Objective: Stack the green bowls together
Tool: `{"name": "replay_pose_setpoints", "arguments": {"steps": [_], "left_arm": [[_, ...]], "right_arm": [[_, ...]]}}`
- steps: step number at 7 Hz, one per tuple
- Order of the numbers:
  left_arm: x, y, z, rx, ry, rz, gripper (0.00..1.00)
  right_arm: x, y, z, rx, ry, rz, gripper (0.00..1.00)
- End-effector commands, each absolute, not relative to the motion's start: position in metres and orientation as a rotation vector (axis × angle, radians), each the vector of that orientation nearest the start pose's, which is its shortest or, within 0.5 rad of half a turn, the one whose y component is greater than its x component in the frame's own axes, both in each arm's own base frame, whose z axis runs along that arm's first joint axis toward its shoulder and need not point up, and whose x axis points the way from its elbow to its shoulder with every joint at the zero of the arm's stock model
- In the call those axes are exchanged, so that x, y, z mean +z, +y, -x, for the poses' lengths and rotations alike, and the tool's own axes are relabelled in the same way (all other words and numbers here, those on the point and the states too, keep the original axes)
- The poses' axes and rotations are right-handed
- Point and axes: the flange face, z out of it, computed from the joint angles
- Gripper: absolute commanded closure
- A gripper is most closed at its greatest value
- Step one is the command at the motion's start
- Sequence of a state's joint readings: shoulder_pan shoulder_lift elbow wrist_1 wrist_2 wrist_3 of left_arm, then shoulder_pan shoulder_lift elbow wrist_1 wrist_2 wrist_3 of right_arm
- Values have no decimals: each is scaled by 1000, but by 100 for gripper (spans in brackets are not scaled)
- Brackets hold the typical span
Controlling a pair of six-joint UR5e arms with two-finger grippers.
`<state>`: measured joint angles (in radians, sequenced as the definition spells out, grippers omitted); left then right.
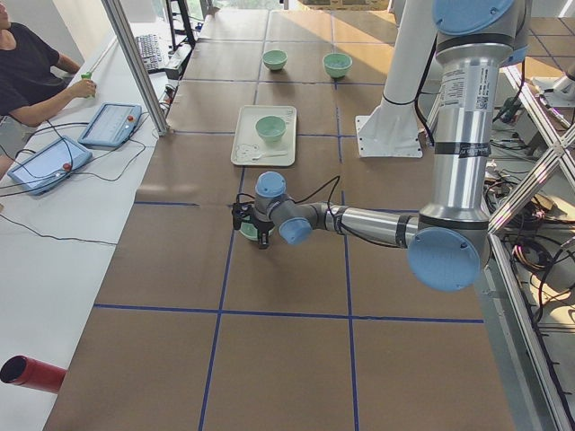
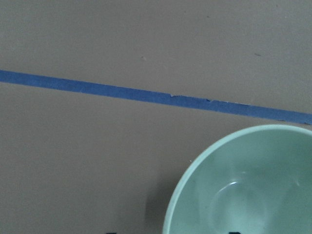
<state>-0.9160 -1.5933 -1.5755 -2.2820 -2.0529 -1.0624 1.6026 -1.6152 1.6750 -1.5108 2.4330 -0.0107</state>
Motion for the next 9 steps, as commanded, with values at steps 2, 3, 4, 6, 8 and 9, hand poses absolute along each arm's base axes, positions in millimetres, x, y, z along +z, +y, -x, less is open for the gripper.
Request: {"name": "replay_pose_setpoints", "arguments": {"steps": [2,3,4,6,8,9], "left_arm": [[565,-474,-247,-209,860,-127,100],[556,-459,-232,-203,885,-67,100],[536,-476,-196,-269,903,-27,100],[466,-505,-208,-292,896,-15,100],[384,-543,-230,-382,889,26,100],[348,-554,-246,-466,908,63,100]], "right_arm": [[604,-482,-70,-48,-858,-152,0],[575,-486,-69,-79,-842,-208,0],[570,-484,-68,-83,-851,-214,0],[567,-494,-16,-178,-831,-177,0],[561,-496,23,5,-862,-80,0],[561,-496,49,32,-877,-73,0]]}}
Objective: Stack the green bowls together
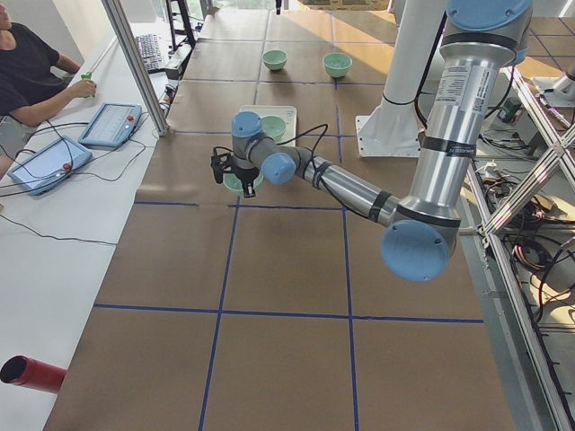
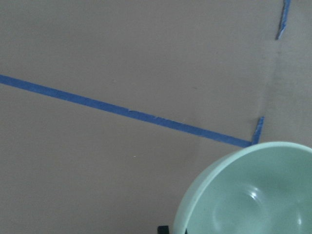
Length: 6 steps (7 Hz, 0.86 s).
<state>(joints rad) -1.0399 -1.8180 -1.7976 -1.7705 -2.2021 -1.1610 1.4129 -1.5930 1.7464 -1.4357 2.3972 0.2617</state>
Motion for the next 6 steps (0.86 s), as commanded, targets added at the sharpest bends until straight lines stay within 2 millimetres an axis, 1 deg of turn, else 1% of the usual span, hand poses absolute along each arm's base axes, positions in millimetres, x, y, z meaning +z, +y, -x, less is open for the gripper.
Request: {"name": "replay_pose_setpoints", "arguments": {"steps": [1,2,3,4,5,6], "left_arm": [[315,-553,-269,-507,920,105,100],[287,-551,-291,-539,920,146,100],[264,-552,-297,-556,925,157,100],[247,-551,-299,-560,924,162,100],[239,-548,-298,-559,922,164,100],[236,-548,-298,-557,926,161,100]], "right_arm": [[557,-496,73,64,-881,-84,0],[564,-495,96,81,-889,-89,0],[588,-496,115,90,-897,-118,0],[606,-493,144,109,-910,-136,0],[615,-491,151,109,-907,-142,0],[624,-489,165,93,-891,-125,0]]}}
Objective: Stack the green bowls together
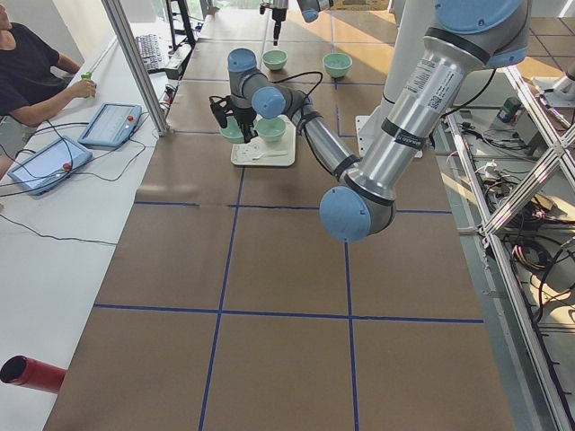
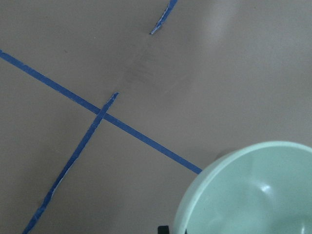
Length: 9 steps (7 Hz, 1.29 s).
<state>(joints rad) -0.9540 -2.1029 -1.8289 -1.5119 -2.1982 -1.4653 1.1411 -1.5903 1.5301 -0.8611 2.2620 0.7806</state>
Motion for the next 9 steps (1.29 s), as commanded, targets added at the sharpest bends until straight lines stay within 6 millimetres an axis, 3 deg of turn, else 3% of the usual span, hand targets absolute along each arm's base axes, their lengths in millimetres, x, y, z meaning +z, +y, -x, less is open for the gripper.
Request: {"name": "replay_pose_setpoints", "arguments": {"steps": [1,2,3,4,5,7,9], "left_arm": [[231,-546,-302,-550,931,162,100],[223,-539,-318,-552,939,183,100],[215,-536,-325,-556,946,192,100],[216,-532,-338,-548,936,199,100],[210,-524,-361,-564,925,189,100],[189,-514,-387,-581,936,217,100],[176,-500,-430,-625,964,238,100]], "right_arm": [[624,-498,181,77,-890,-120,0],[628,-499,188,68,-886,-107,1],[623,-502,191,63,-894,-110,19],[619,-504,193,58,-901,-109,71],[615,-507,195,54,-905,-108,100],[609,-506,196,38,-944,-84,100],[600,-513,188,43,-973,-81,100]]}}
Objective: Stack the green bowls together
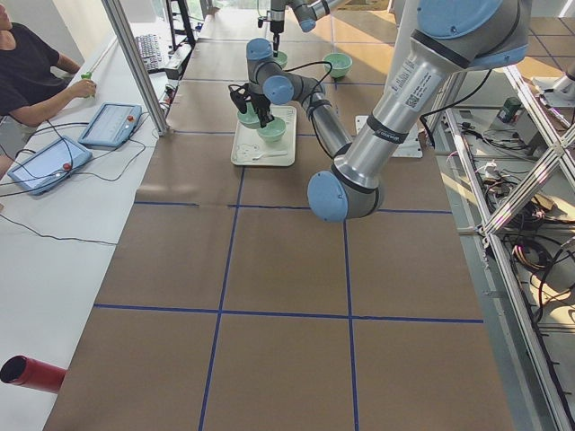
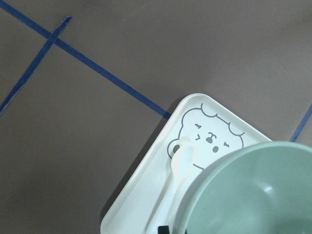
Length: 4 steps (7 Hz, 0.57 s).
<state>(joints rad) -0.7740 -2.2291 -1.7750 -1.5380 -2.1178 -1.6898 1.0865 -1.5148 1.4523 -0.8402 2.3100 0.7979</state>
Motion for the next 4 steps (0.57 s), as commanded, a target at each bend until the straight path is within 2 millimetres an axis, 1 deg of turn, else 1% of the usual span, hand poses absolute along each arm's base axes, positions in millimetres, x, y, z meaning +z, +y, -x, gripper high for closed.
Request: {"name": "replay_pose_setpoints", "arguments": {"steps": [1,2,3,4], "left_arm": [[169,-492,-447,-616,969,244,100],[167,-491,-458,-609,962,250,100],[165,-484,-481,-604,946,231,100],[165,-472,-513,-597,945,218,100]], "right_arm": [[592,-521,175,55,-1000,-83,100],[577,-534,163,70,-1039,-58,100],[566,-542,156,72,-1062,-59,100],[562,-543,157,71,-1064,-63,100]]}}
